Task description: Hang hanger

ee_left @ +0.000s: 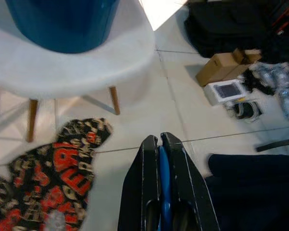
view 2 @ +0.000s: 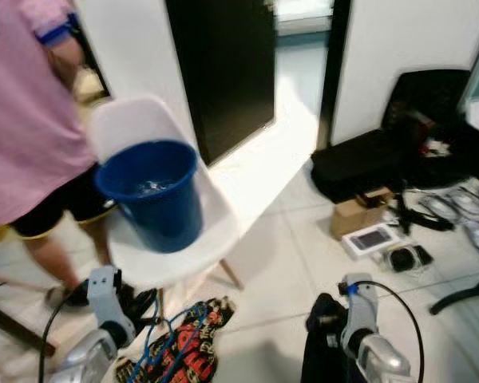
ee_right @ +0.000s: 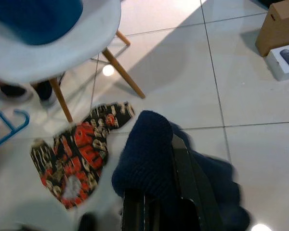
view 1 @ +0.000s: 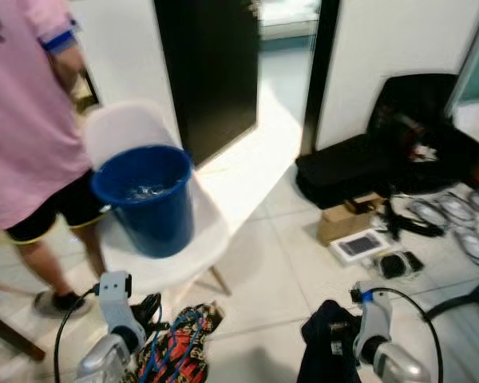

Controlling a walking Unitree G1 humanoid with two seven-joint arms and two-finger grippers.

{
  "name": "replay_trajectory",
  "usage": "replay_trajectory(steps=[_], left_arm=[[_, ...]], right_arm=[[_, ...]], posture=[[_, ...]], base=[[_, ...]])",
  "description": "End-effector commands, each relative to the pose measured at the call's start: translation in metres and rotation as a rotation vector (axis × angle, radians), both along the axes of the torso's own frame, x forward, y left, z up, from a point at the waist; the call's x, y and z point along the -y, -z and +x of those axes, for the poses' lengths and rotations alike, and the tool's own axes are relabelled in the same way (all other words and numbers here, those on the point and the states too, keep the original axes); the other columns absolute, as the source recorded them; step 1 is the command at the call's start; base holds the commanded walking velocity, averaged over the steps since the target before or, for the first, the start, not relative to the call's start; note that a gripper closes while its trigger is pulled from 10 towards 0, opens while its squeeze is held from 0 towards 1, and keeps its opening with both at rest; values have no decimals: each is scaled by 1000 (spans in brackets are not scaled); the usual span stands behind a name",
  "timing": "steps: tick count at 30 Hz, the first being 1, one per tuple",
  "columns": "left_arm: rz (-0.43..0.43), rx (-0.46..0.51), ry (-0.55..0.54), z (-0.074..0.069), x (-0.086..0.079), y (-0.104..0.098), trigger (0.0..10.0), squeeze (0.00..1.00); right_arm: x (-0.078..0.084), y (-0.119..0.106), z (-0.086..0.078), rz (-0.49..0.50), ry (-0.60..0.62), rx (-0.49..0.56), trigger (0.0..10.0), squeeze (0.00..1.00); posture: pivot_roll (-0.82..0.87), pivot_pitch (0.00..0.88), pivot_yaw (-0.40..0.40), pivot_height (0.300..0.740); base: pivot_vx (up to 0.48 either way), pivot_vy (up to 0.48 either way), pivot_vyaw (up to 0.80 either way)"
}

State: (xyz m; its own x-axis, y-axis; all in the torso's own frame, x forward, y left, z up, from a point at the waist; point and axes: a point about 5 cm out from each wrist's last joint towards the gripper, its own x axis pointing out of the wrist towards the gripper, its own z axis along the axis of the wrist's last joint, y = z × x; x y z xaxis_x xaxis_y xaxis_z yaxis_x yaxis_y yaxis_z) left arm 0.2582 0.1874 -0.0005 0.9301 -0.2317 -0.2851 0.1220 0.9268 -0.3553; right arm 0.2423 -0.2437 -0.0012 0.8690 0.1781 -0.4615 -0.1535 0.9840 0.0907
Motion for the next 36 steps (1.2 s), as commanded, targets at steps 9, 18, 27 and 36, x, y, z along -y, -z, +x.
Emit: replay_trajectory(steps=[9,18,27,36], left_arm=[[2,-3,-19,-1,-5,1,10000,0],[-5,-30,-27,3,-8,2,10000,0],[28,16,18,9,-1,-4,10000,0],[22,35,22,9,1,-6,10000,0]], right_arm=[[-6,-7,7,-15,-57,44,10000,0],[-6,-2,3,-43,-68,18,10000,0],[-3,1,3,-63,-27,12,10000,0],[-4,3,1,-165,-113,-5,10000,0]], posture=[[-44,8,-14,740],[-43,6,-18,740],[-49,4,-16,740],[-40,5,-25,740]], base=[[-64,0,800],[0,0,800],[31,0,178],[360,0,622]])
